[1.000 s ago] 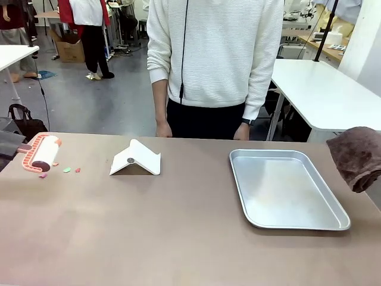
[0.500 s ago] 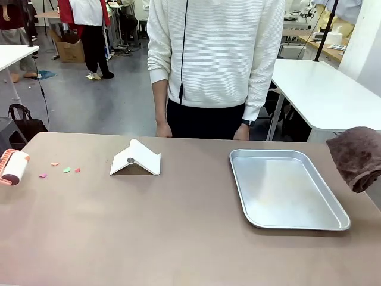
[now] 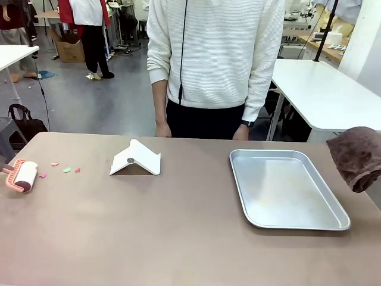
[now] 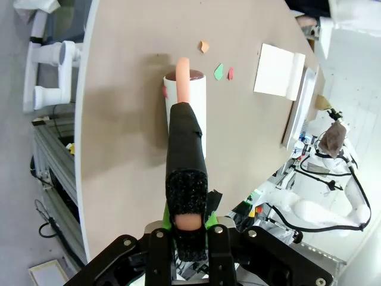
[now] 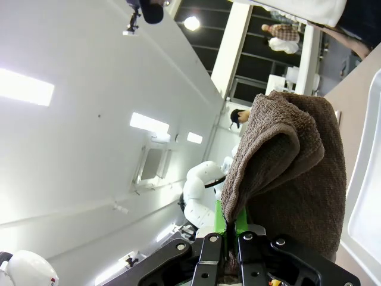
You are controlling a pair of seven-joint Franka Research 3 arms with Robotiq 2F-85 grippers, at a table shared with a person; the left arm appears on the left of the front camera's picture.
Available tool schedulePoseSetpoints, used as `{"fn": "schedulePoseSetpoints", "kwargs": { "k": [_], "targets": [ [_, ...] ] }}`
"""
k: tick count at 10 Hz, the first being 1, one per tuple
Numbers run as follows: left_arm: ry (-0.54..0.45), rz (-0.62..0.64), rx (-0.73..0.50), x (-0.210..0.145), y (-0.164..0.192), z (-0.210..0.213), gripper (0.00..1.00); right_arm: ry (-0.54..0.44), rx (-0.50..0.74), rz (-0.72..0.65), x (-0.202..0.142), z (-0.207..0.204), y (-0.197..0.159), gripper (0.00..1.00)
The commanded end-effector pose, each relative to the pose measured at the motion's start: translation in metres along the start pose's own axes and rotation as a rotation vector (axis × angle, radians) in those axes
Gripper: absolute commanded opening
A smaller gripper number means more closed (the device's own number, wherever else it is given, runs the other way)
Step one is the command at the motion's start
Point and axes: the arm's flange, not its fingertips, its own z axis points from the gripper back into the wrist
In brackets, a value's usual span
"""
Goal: Clean the surface of the table.
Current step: Clean the area not pointed to by the person.
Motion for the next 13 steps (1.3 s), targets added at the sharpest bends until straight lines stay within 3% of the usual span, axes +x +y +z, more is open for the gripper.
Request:
{"fn": "schedulePoseSetpoints", "kwargs": {
  "k": [1, 6, 10, 13],
  "targets": [
    [0.025, 0.043, 0.057, 0.003, -0.007, -0.016, 0.20, 0.010, -0.002, -0.016, 0.001, -0.003, 0.006, 0.06],
    [0.064, 0.035, 0.127, 0.024, -0.035, -0.065, 0.20, 0.010, -0.002, -0.016, 0.001, -0.003, 0.006, 0.06],
    [0.148, -0.049, 0.154, 0.039, -0.074, -0.102, 0.20, 0.010, -0.002, -0.016, 0.001, -0.003, 0.006, 0.06],
    [0.152, -0.102, 0.133, 0.049, -0.098, -0.113, 0.20, 0.010, -0.002, -0.016, 0.001, -0.003, 0.006, 0.06]
  ]
}}
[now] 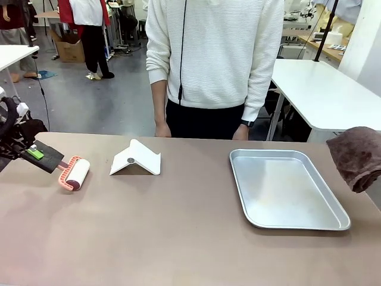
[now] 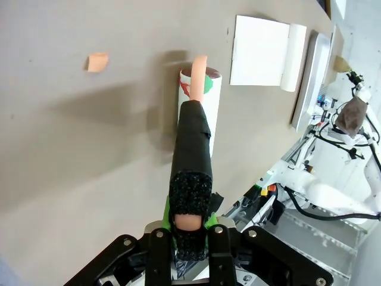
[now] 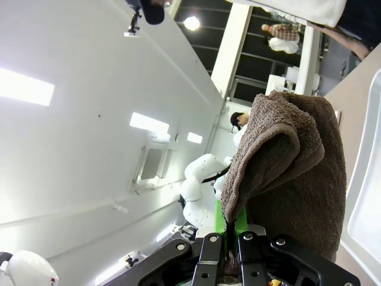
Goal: Clean the surface of the table.
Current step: Clean the area not pointed to by the person.
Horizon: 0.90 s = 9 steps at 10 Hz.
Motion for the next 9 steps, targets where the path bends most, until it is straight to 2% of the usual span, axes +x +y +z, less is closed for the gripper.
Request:
{"fn": "schedulePoseSetpoints", "kwargs": {
  "k": [1, 2, 3, 5, 6, 8, 9],
  "targets": [
    [-0.029, -0.007, 0.042, 0.004, 0.001, -0.006, 0.20, 0.009, -0.002, -0.016, 0.001, -0.003, 0.006, 0.06],
    [-0.043, -0.030, 0.013, -0.001, -0.003, -0.001, 0.20, 0.009, -0.002, -0.016, 0.001, -0.003, 0.006, 0.06],
    [-0.066, -0.105, -0.056, -0.011, -0.011, 0.010, 0.20, 0.009, -0.002, -0.016, 0.001, -0.003, 0.006, 0.06],
    [-0.118, -0.341, -0.288, -0.047, -0.028, 0.044, 0.20, 0.009, -0.002, -0.016, 0.001, -0.003, 0.006, 0.06],
    [-0.135, -0.390, -0.345, -0.065, -0.028, 0.061, 0.20, 0.009, -0.002, -0.016, 0.001, -0.003, 0.006, 0.06],
    [-0.145, -0.390, -0.358, -0.096, -0.010, 0.082, 0.20, 0.009, -0.002, -0.016, 0.001, -0.003, 0.006, 0.06],
    [-0.177, -0.375, -0.345, -0.115, 0.012, 0.096, 0.20, 0.009, -0.002, -0.016, 0.001, -0.003, 0.006, 0.06]
  ]
}}
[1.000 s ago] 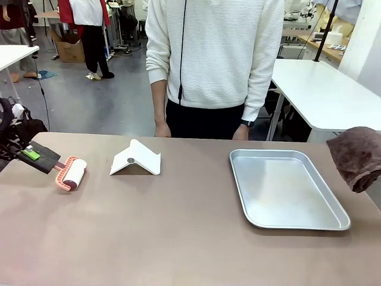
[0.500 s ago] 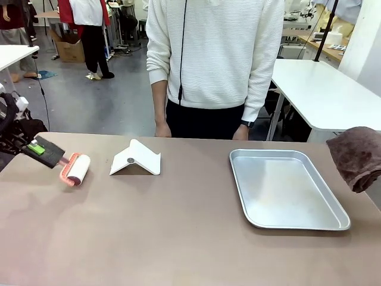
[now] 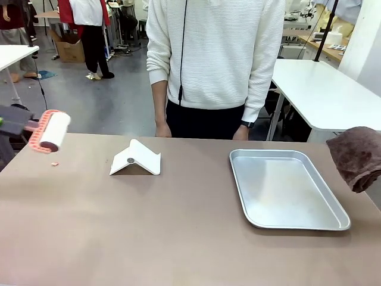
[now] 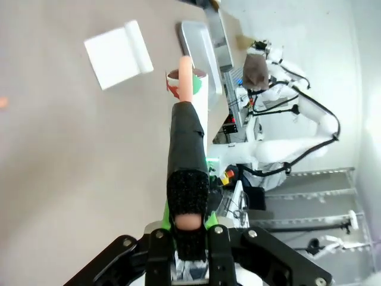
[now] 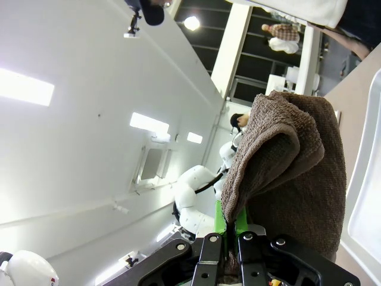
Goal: Clean the surface of the table.
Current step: Clean the area not pointed to by the person.
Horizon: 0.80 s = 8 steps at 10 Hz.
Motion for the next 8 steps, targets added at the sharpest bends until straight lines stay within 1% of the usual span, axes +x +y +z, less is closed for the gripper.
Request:
{"fn": "schedulePoseSetpoints", "kwargs": {
  "k": [1, 3, 4, 5, 6, 7, 8],
  "targets": [
    [-0.018, 0.010, 0.005, -0.036, 0.026, 0.039, 0.20, 0.009, -0.002, -0.016, 0.001, -0.003, 0.006, 0.06],
    [-0.105, 0.034, -0.044, -0.082, 0.050, 0.087, 0.20, 0.009, -0.002, -0.016, 0.001, -0.003, 0.006, 0.06],
    [-0.163, 0.061, -0.103, -0.107, 0.070, 0.105, 0.20, 0.009, -0.002, -0.016, 0.001, -0.003, 0.006, 0.06],
    [-0.194, 0.101, -0.103, -0.119, 0.085, 0.112, 0.20, 0.009, -0.002, -0.016, 0.001, -0.003, 0.006, 0.06],
    [-0.236, 0.142, -0.136, -0.131, 0.098, 0.112, 0.20, 0.009, -0.002, -0.016, 0.001, -0.003, 0.006, 0.06],
    [-0.162, 0.108, -0.052, -0.126, 0.076, 0.104, 0.20, 0.009, -0.002, -0.016, 0.001, -0.003, 0.006, 0.06],
    [-0.162, 0.108, -0.052, -0.126, 0.076, 0.104, 0.20, 0.009, -0.002, -0.016, 0.001, -0.003, 0.006, 0.06]
  ]
}}
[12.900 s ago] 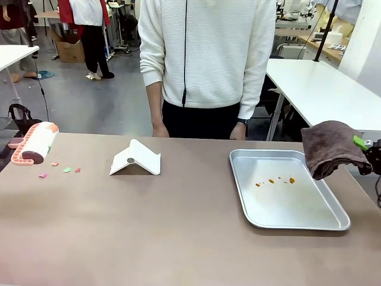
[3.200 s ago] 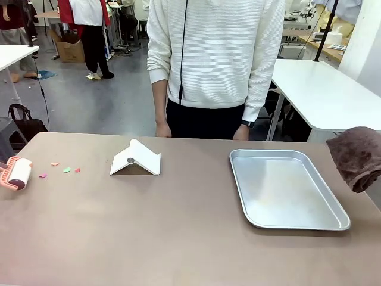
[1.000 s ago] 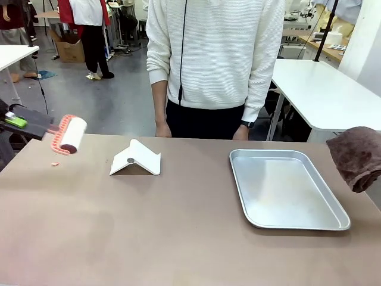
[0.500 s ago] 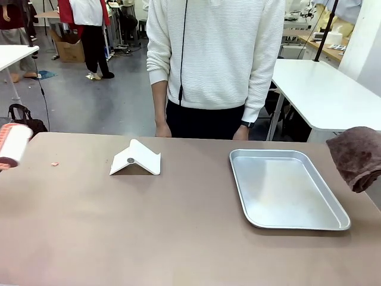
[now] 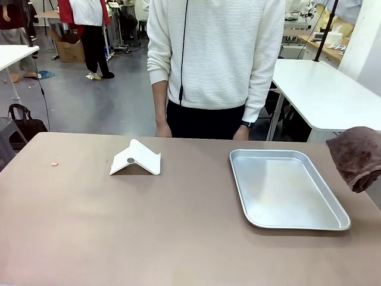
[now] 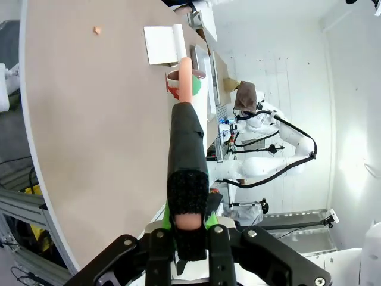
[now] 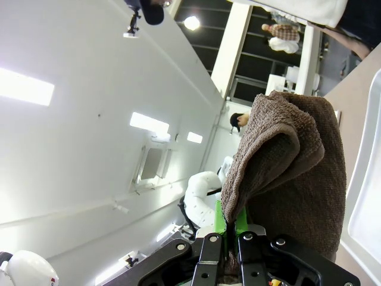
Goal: Clean the surface of the table.
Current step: Clean the area not pointed to by the person.
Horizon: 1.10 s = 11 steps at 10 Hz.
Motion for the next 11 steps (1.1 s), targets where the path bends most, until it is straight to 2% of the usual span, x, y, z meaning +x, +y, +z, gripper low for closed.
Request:
{"fn": "schedulePoseSetpoints", "kwargs": {
  "k": [1, 7, 9, 11],
  "targets": [
    [0.029, -0.029, 0.025, 0.007, -0.018, -0.007, 0.20, 0.008, -0.003, -0.016, 0.001, -0.003, 0.006, 0.06],
    [0.025, -0.036, 0.016, 0.011, -0.017, -0.007, 0.20, 0.008, -0.003, -0.016, 0.001, -0.003, 0.006, 0.06],
    [0.112, -0.018, 0.115, 0.054, -0.017, -0.022, 0.20, 0.008, -0.003, -0.016, 0.001, -0.003, 0.006, 0.06],
    [0.117, 0.056, 0.162, 0.094, -0.014, -0.020, 0.20, 0.008, -0.003, -0.016, 0.001, -0.003, 0.006, 0.06]
  ]
}}
